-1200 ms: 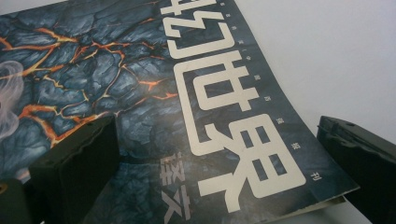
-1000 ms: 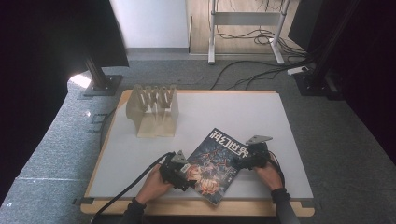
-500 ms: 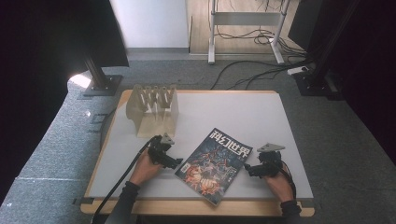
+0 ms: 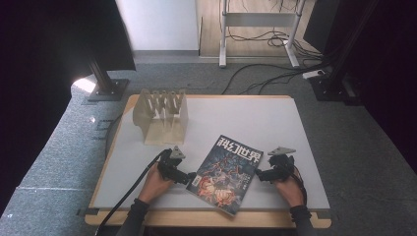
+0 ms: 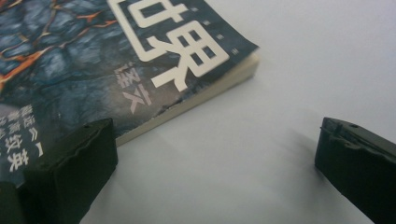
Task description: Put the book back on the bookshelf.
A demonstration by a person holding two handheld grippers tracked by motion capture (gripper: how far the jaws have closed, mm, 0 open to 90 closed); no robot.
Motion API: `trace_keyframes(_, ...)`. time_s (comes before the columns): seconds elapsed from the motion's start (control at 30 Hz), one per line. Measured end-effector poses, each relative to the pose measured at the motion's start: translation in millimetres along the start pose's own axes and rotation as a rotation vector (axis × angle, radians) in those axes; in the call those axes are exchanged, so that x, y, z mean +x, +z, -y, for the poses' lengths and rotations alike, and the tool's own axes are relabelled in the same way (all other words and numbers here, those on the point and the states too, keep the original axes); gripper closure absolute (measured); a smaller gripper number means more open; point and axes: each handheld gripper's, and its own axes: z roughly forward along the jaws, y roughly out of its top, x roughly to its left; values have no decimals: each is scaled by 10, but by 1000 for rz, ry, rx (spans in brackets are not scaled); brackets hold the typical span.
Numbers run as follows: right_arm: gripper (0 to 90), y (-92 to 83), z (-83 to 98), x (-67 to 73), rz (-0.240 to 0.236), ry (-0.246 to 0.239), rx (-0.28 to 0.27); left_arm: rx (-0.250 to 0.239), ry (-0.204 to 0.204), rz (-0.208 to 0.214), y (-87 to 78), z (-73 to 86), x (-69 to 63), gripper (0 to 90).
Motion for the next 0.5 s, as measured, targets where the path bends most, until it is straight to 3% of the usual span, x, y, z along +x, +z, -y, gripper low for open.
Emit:
trace_keyframes(0.33, 0, 255, -292, -85, 42, 32, 14, -5, 62, 58, -22, 40, -303, 0)
trace_keyframes(0.5, 0, 395, -463, -72, 62, 32, 22, -6, 80, 76, -12, 30, -378, 0)
